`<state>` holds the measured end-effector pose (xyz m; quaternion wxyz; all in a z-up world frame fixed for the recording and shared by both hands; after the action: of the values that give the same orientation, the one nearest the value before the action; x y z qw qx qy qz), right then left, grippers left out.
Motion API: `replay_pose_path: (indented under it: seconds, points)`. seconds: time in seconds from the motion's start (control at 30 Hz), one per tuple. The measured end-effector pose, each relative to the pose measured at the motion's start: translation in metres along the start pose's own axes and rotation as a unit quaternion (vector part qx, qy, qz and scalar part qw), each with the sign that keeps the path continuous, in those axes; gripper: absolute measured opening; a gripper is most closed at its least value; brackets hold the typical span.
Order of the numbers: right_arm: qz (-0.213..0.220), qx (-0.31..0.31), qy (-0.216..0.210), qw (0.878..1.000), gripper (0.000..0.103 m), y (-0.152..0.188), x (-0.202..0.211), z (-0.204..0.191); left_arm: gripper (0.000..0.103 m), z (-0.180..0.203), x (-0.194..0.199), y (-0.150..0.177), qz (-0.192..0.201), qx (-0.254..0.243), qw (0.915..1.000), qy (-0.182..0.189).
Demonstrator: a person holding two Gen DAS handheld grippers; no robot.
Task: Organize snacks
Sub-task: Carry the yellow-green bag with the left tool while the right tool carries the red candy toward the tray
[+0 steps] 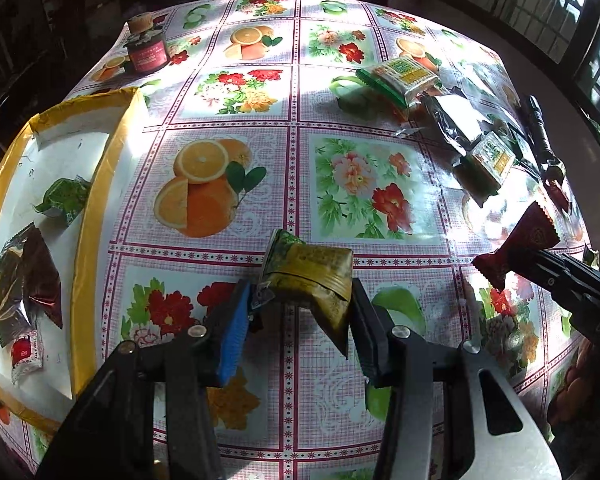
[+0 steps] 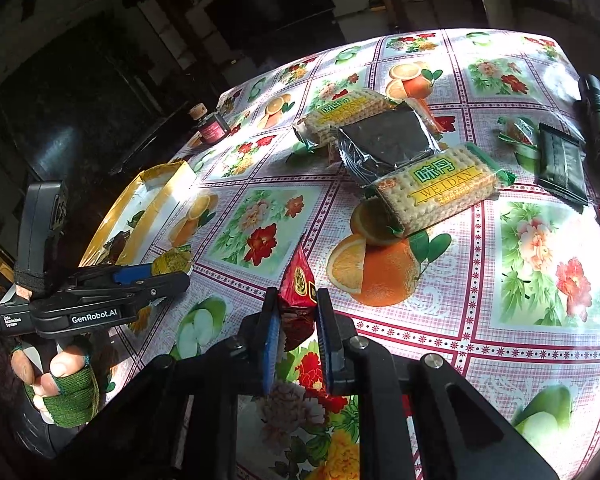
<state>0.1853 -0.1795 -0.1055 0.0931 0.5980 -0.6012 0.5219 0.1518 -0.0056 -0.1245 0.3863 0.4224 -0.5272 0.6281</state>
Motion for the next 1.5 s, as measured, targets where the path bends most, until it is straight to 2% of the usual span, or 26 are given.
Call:
replay_pose_path:
  seconds: [0.4, 0.8, 1.5]
  points:
    - [0.008, -0.008, -0.060, 0.998, 0.016, 0.002, -0.006, -0.035, 0.049, -0.032, 0.040, 0.016, 0.034, 0.038, 0.9973, -0.053]
    - [-0.003, 0.042, -0.092, 0.995, 0.016, -0.003, -0.022, -0.097, 0.049, -0.069, 0.079, 0.024, 0.075, 0.062, 0.9915, -0.086]
    - [-0.046, 0.119, -0.144, 0.981, 0.016, -0.007, -0.073, -0.198, 0.049, -0.155, 0.098, 0.044, 0.084, 0.135, 0.9782, -0.134]
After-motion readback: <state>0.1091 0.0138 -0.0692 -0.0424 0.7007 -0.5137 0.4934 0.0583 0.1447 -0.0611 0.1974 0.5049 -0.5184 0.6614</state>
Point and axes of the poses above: each gripper's, at about its wrist camera, not at the fingertips, and x roughly against the way its jaws point, z to its right, y to its underside, the point moved 7 cm from there along -x, roughly the way its jaws point, and after that the axes turned 7 degrees about -z, right-handed, at the moved point
